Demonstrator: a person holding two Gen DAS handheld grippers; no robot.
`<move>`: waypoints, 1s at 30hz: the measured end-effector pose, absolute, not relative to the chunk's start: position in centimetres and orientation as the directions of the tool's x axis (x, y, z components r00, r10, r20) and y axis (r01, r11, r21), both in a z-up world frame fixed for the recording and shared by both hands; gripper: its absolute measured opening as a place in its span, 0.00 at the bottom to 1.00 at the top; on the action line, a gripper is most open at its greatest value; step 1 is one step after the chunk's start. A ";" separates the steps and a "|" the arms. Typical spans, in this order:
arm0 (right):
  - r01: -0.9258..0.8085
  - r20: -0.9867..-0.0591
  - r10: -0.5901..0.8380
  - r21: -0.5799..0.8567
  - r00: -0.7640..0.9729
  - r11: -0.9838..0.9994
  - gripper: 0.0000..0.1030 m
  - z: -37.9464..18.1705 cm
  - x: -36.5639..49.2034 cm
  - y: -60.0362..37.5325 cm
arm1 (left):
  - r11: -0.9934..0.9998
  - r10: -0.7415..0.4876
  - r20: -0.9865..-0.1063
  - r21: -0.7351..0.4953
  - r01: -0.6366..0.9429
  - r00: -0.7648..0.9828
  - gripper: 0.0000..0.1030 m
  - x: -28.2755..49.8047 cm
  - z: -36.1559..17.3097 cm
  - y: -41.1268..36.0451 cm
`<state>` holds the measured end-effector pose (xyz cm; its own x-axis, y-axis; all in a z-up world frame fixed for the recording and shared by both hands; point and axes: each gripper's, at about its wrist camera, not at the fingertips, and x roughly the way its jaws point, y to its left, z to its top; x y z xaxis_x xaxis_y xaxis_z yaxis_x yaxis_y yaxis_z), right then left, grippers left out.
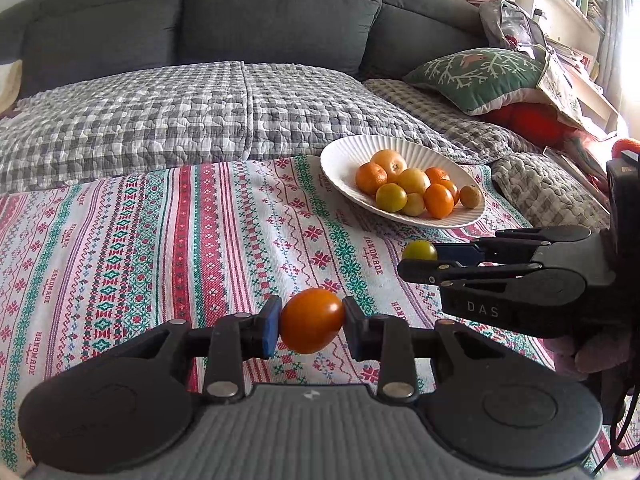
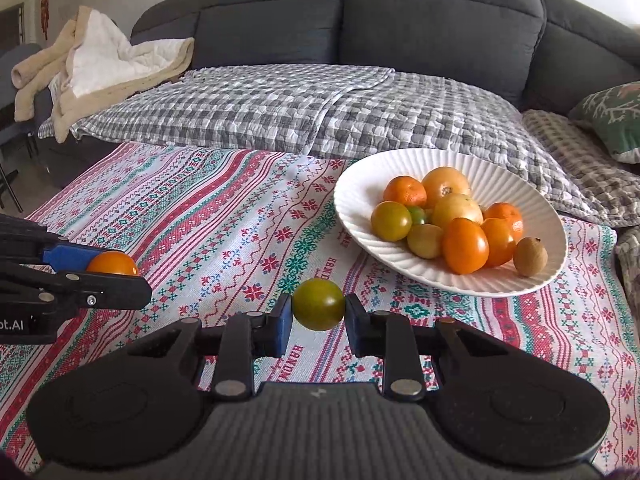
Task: Organize fruits
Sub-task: 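Carry the green tomato in the right tool to the bowl while the left tool carries the orange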
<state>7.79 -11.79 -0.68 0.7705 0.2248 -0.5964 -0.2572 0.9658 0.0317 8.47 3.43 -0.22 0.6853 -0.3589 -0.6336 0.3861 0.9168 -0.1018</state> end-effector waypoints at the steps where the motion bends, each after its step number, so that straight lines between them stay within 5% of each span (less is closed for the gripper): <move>1: -0.236 -0.588 0.209 0.032 0.781 0.971 0.24 -0.3 8.0 -12.5 | 0.914 -0.362 -0.629 -0.096 0.393 0.688 0.20 8.7 0.1 3.0; 15: -0.058 -0.515 0.072 0.043 0.854 0.997 0.24 3.1 11.6 -21.4 | 0.880 -0.402 -0.565 -0.020 0.475 0.721 0.20 15.4 2.4 -4.7; 30: -0.031 -0.569 0.110 0.146 0.815 0.989 0.24 1.2 19.9 -23.3 | 0.917 -0.309 -0.612 0.011 0.398 0.729 0.21 25.7 -0.3 -8.5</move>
<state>19.90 -23.34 1.15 0.8152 0.1098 -0.5687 -0.0310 0.9887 0.1465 25.71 -8.54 -0.25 0.7286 -0.3086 -0.6115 0.3979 0.9174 0.0111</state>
